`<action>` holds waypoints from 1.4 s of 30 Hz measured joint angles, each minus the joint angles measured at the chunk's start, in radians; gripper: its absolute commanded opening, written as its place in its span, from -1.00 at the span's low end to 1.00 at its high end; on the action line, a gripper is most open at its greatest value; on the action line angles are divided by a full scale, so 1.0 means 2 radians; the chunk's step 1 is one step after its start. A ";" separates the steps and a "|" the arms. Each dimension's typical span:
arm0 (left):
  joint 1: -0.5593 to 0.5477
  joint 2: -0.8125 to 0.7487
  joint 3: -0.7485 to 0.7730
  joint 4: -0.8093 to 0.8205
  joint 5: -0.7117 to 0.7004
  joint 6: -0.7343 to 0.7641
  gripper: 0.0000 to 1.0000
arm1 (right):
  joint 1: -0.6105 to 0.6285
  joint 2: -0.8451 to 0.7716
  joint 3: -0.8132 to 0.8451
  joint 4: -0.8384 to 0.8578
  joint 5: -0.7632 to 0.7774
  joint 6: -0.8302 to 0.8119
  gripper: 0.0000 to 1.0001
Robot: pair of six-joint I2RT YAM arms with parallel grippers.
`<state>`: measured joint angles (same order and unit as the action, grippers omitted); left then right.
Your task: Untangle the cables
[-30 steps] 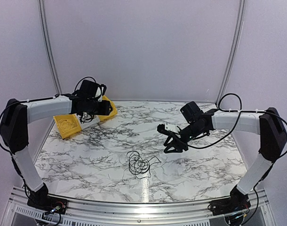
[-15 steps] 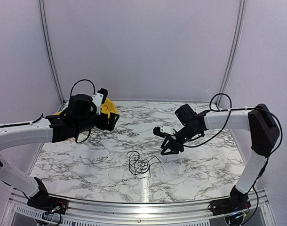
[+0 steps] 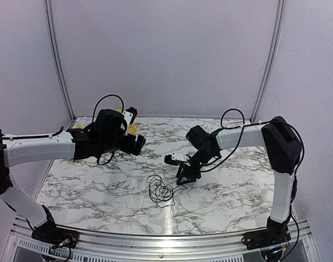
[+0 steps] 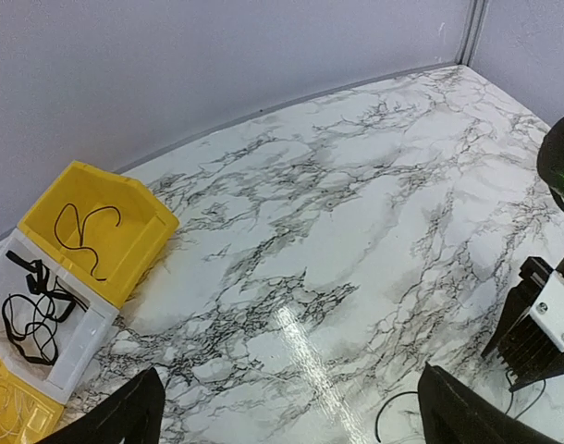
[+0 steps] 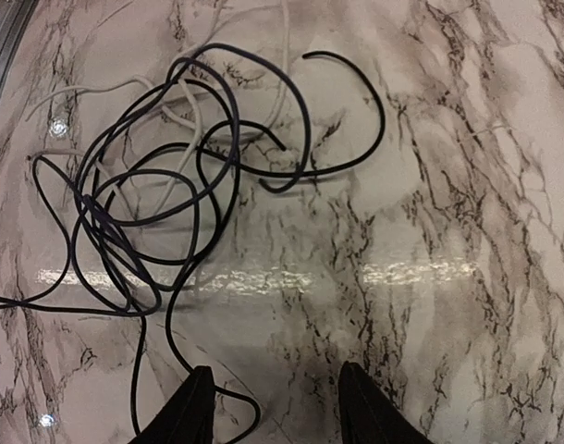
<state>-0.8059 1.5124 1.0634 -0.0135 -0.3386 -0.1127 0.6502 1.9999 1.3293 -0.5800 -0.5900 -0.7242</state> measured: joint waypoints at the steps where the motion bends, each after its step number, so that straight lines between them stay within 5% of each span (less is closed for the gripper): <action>1: -0.002 -0.003 -0.002 -0.001 0.007 -0.001 0.98 | 0.004 0.002 0.000 -0.004 0.001 -0.003 -0.07; 29: -0.002 -0.053 -0.042 0.008 0.113 0.003 0.87 | 0.017 -0.011 -0.016 -0.014 0.002 -0.028 -0.09; 31: -0.002 -0.053 -0.042 0.008 0.113 0.004 0.87 | 0.019 -0.007 -0.016 -0.006 0.010 -0.023 -0.16; 36: -0.001 -0.053 -0.042 0.008 0.113 0.005 0.86 | 0.032 -0.004 -0.019 0.010 0.025 -0.014 -0.98; 42: 0.001 -0.051 -0.042 0.008 0.113 0.003 0.77 | 0.050 -0.014 -0.019 0.005 0.036 -0.004 -1.00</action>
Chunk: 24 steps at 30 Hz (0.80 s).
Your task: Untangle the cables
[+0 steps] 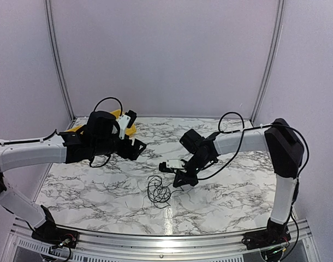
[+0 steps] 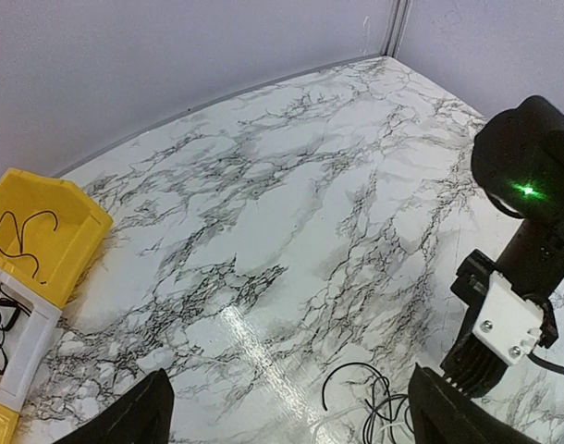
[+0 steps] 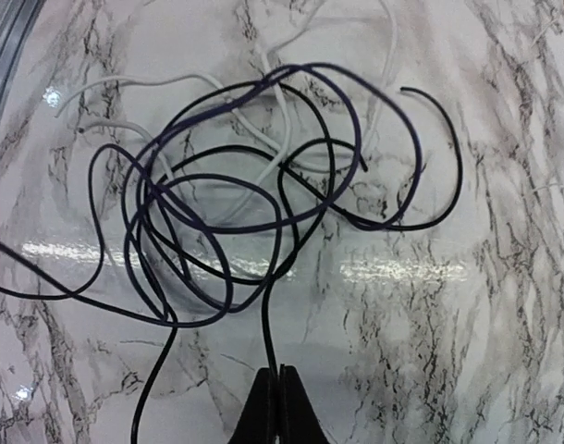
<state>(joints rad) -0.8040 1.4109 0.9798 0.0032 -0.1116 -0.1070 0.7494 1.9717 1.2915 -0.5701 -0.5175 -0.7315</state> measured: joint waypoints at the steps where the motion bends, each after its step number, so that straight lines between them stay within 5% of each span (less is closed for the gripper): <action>1: 0.000 0.003 0.000 0.000 0.002 -0.004 0.74 | 0.002 -0.012 0.000 -0.006 0.000 0.003 -1.00; 11: -0.014 0.015 -0.011 0.084 0.031 -0.102 0.70 | 0.002 -0.131 0.117 -0.051 0.000 0.024 -1.00; 24: -0.085 0.059 -0.098 0.307 -0.015 -0.181 0.60 | 0.002 -0.079 0.190 -0.094 0.005 0.056 -1.00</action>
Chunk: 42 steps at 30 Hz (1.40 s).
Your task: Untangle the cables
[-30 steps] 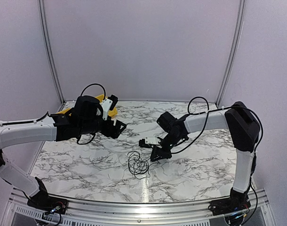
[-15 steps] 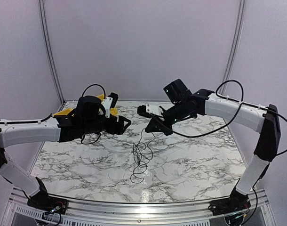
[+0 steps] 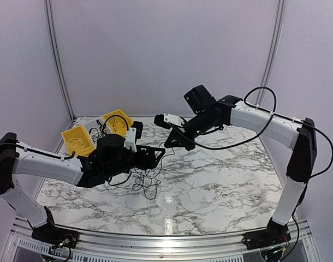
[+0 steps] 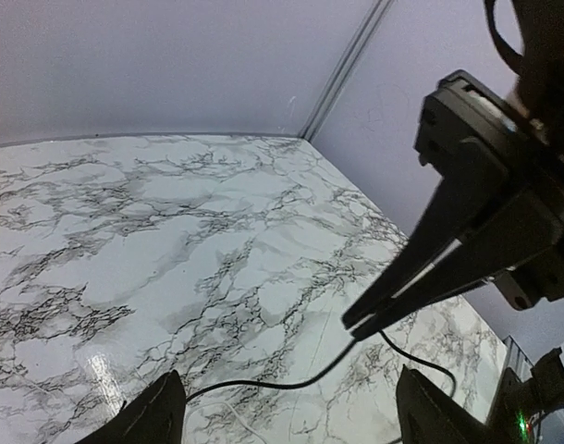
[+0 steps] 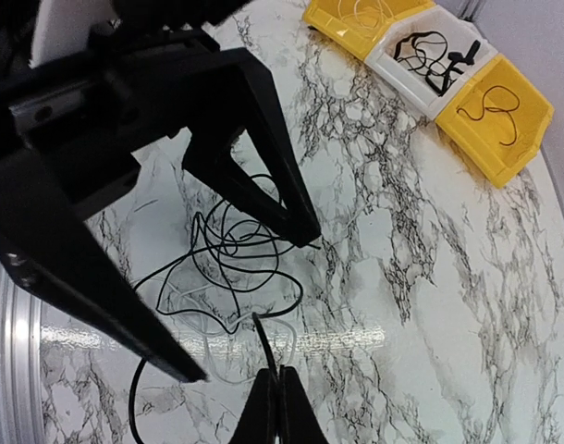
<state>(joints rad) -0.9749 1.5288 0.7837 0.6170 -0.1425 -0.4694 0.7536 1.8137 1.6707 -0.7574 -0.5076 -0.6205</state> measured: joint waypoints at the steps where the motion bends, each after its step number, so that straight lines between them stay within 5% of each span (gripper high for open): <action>1: 0.000 0.011 0.000 0.008 -0.011 -0.008 0.59 | 0.000 0.001 0.003 -0.002 -0.001 0.002 -1.00; 13: 0.001 0.132 0.006 0.039 -0.090 -0.056 0.53 | 0.003 -0.007 0.028 -0.038 -0.023 -0.001 -1.00; 29: 0.001 0.208 0.010 0.047 -0.099 -0.101 0.49 | -0.006 -0.130 0.227 -0.069 -0.079 -0.003 -1.00; 42: 0.001 0.159 -0.020 0.057 -0.088 -0.095 0.55 | -0.037 -0.150 0.060 -0.042 -0.081 -0.004 -1.00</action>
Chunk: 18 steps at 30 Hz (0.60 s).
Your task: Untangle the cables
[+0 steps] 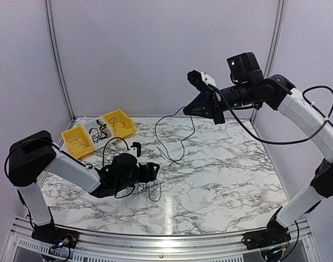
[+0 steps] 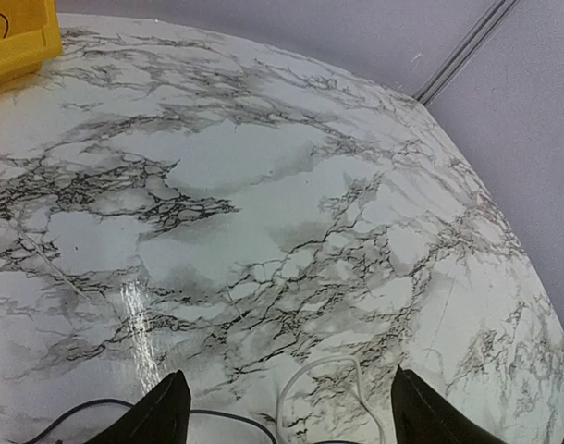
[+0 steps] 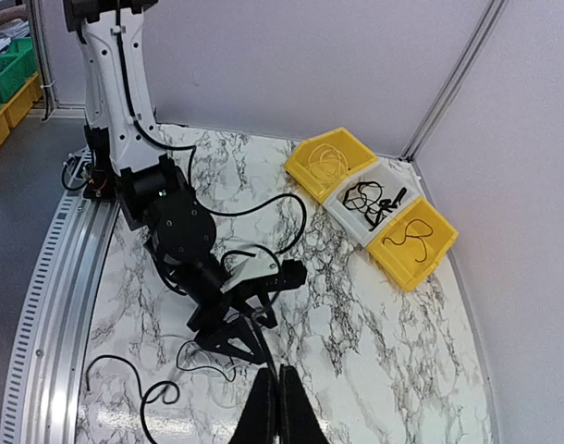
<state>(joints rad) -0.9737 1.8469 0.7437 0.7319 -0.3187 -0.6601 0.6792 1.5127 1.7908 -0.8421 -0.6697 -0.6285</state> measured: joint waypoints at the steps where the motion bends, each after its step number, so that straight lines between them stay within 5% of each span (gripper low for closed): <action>1: 0.000 -0.012 -0.006 0.002 -0.001 0.001 0.56 | -0.002 -0.001 -0.008 0.002 0.000 0.000 -1.00; 18: 0.000 -0.211 -0.069 0.012 -0.046 0.087 0.43 | -0.022 -0.044 -0.208 0.092 0.014 -0.017 -1.00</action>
<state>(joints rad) -0.9737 1.4246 0.6056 0.7559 -0.4103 -0.4862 0.6361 1.4242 1.3750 -0.6579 -0.6418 -0.6621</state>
